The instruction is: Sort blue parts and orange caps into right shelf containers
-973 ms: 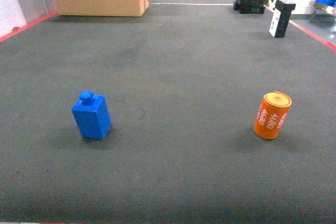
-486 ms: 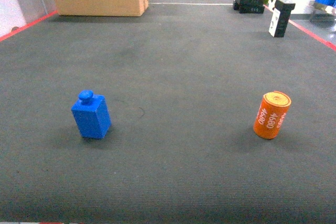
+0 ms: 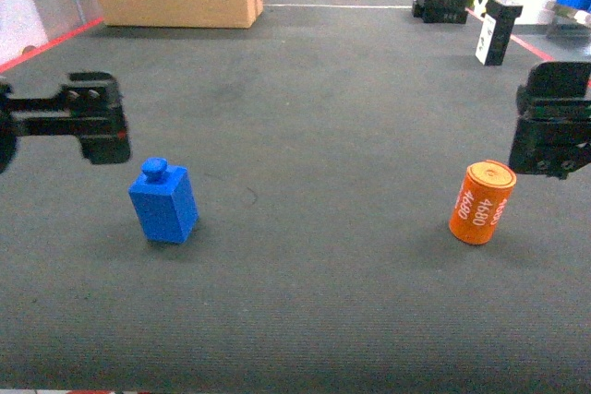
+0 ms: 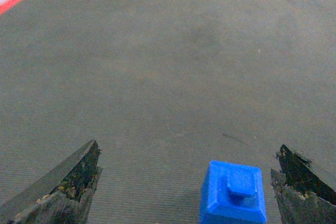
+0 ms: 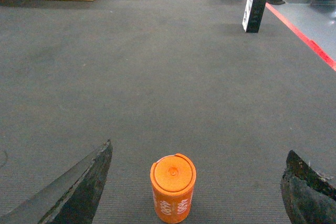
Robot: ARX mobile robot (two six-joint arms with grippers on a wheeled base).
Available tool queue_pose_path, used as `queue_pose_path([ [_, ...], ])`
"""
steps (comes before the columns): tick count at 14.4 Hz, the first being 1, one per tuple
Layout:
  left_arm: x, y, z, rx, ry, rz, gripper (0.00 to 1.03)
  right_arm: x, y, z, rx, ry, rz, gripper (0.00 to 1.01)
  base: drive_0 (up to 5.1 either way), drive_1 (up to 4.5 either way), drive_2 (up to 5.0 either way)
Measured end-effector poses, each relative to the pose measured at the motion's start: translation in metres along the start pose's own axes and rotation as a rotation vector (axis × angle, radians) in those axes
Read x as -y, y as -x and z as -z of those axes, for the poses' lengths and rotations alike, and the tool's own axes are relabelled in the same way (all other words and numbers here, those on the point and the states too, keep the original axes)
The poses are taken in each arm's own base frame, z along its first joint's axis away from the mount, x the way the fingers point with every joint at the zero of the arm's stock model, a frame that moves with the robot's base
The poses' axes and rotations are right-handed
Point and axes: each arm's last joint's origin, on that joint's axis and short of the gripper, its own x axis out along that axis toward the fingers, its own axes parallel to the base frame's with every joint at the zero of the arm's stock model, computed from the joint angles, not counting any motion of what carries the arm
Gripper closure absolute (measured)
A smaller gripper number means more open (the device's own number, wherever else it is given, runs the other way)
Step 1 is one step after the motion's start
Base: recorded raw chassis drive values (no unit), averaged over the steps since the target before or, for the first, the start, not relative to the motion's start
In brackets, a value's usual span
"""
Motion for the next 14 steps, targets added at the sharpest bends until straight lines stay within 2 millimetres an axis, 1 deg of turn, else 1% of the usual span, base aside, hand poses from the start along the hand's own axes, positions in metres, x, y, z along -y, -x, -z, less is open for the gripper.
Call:
queue_pose_path([
  [3,0.020,-0.028,0.012,-0.065,-0.012,0.063,0.05,-0.004,-0.016,0.015,-0.052,-0.008,0.006,0.03,0.0,0.00,0.0],
  [5,0.026,-0.037,0.020,-0.103,-0.018,0.084,0.05,-0.006,-0.023,0.020,-0.070,-0.011,0.007,0.03,0.0,0.00,0.0],
  [9,0.029,-0.046,0.035,-0.155,-0.021,0.088,0.05,-0.009,-0.035,0.034,-0.109,-0.022,0.011,0.03,0.0,0.00,0.0],
  [11,0.032,-0.050,0.042,-0.175,-0.027,0.100,0.05,-0.007,-0.044,0.044,-0.139,-0.021,0.026,0.03,0.0,0.00,0.0],
  [14,0.033,-0.055,0.060,-0.235,-0.040,0.100,0.05,-0.007,-0.059,0.068,-0.214,-0.003,0.038,0.03,0.0,0.00,0.0],
])
